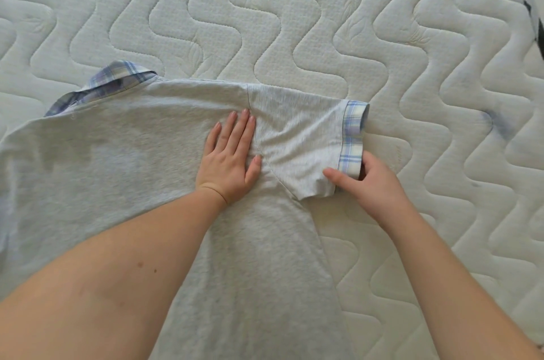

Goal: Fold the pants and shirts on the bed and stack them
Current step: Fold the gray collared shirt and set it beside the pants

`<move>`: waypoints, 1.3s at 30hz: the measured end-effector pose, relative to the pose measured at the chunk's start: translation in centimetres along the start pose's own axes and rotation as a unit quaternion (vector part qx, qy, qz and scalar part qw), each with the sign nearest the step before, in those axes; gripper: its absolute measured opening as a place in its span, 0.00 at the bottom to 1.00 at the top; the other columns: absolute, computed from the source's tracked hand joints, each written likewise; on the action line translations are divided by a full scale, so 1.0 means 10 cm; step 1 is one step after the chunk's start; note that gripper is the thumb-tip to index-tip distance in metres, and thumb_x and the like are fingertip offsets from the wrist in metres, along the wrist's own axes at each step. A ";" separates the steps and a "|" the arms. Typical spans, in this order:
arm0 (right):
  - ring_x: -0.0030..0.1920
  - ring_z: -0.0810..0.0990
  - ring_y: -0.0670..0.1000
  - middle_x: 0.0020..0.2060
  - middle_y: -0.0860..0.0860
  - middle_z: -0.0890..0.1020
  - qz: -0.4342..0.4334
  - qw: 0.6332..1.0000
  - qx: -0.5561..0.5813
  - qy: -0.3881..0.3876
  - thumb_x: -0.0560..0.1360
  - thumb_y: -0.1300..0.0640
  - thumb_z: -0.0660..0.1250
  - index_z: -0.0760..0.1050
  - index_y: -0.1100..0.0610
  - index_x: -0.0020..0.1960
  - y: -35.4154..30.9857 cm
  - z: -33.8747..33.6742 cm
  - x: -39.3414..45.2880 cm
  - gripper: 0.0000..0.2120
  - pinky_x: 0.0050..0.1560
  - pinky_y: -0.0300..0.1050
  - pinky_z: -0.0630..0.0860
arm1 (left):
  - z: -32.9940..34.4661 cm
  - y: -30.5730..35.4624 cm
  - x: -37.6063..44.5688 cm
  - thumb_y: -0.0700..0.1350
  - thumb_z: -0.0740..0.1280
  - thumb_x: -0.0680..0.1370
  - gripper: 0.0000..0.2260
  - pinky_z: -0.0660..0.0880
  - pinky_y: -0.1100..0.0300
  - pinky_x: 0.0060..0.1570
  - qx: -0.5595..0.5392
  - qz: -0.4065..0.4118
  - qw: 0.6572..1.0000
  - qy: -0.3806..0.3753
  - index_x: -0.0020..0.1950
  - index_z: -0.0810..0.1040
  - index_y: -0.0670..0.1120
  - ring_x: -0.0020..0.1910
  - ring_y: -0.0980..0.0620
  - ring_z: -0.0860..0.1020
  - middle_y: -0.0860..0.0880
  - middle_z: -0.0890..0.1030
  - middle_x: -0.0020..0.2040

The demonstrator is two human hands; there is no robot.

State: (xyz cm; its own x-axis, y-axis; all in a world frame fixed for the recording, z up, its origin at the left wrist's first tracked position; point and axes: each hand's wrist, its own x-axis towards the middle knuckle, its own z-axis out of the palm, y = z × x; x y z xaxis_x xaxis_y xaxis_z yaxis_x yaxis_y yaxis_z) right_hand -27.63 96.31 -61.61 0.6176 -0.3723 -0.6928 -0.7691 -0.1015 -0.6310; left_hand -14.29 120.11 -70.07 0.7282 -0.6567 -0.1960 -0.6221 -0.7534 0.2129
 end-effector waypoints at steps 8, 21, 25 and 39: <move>0.40 0.83 0.41 0.39 0.42 0.86 -0.017 1.000 0.017 0.014 0.70 0.47 0.76 0.82 0.47 0.44 0.04 0.09 0.00 0.05 0.42 0.39 0.77 | 0.02 -0.01 0.00 0.57 0.50 0.80 0.31 0.41 0.51 0.78 0.010 -0.001 1.000 0.008 0.81 0.48 0.47 0.80 0.50 0.46 0.49 0.49 0.81; 0.38 0.72 0.54 0.36 0.48 0.73 -0.050 0.922 -0.286 0.256 0.76 0.40 0.63 0.67 0.54 0.44 0.13 0.43 -0.37 0.17 0.36 0.48 0.65 | 0.02 0.00 0.00 0.57 0.49 0.80 0.32 0.44 0.49 0.78 0.011 0.004 1.000 0.005 0.81 0.48 0.46 0.80 0.50 0.46 0.48 0.49 0.81; 0.54 0.74 0.53 0.52 0.51 0.78 -0.245 0.891 -0.304 0.232 0.76 0.44 0.65 0.76 0.56 0.58 0.08 0.78 -0.32 0.18 0.57 0.49 0.68 | 0.02 -0.01 0.01 0.57 0.50 0.80 0.32 0.44 0.49 0.78 0.010 0.008 1.000 0.007 0.81 0.48 0.45 0.80 0.49 0.46 0.46 0.48 0.81; 0.78 0.57 0.54 0.77 0.56 0.62 -0.275 0.833 -0.419 0.236 0.78 0.47 0.56 0.62 0.60 0.77 0.51 1.27 0.08 0.30 0.77 0.55 0.54 | 0.02 -0.02 0.02 0.60 0.50 0.80 0.32 0.43 0.49 0.78 0.026 0.009 1.000 -0.003 0.81 0.47 0.51 0.80 0.48 0.43 0.46 0.45 0.82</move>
State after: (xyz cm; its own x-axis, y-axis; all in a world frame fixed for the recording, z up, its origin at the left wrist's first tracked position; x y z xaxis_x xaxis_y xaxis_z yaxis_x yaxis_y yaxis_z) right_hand -28.99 107.17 -69.84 0.9329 -0.3579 -0.0397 -0.3581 -0.9106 -0.2063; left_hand -14.05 120.10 -70.34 0.7150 -0.6702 -0.1989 -0.6493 -0.7421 0.1667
